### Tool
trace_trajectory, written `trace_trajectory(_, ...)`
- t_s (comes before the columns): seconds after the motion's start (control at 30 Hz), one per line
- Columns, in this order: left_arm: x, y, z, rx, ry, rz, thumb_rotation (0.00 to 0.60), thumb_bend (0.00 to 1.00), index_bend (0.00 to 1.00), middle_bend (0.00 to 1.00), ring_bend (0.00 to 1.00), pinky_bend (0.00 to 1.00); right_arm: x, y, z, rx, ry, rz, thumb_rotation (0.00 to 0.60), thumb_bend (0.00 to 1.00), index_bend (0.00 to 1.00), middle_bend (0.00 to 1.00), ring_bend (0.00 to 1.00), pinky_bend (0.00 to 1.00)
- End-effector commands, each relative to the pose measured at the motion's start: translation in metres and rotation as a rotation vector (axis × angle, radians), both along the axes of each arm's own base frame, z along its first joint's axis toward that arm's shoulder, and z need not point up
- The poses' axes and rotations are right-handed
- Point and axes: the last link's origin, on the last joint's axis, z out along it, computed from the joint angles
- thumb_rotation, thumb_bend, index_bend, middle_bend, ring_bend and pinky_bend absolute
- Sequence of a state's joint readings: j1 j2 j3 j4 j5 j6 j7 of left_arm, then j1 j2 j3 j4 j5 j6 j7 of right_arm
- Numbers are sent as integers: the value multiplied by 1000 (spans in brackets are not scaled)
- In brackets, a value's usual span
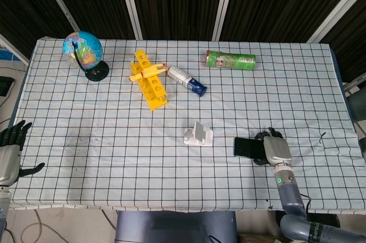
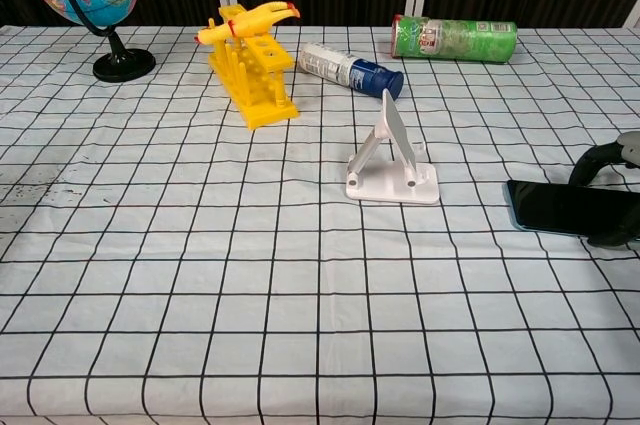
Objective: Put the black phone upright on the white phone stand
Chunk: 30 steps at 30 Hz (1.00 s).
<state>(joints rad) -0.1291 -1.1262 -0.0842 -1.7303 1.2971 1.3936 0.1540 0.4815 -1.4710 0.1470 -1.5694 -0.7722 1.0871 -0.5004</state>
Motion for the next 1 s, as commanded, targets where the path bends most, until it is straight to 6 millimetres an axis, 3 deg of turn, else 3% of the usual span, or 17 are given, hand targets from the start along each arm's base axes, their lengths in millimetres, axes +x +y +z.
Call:
trace_trajectory(0.03,0,0,0,-1,0,1,600,0,0,0,0,0,-1,0,-1,2,0,-3,600,242,356,342,92,140)
trace_trajectory(0.13,0,0,0,0,0,1,600,0,0,0,0,0,-2,1,-1,6,3,-5,600,249,371,356,93,141)
trace_trajectory(0.23,0,0,0,0,0,1,600,0,0,0,0,0,-2,1,-1,9,6,-6,600,292,456,447,143,141)
trace_trajectory(0.37,0,0,0,1,-1,1,600,0,0,0,0,0,-3,2,-2,14,5,-9,600,509,595,580,251,141)
trace_trajectory(0.53,0,0,0,1,-4,1,600,0,0,0,0,0,-3,4,0,17,-2,-9,600,650,653,630,281,141)
trace_trajectory(1.0,0,-1,1,8,-7,0,600,0,0,0,0,0,12,4,34,-52,-86,50,600,677,677,648,282,140)
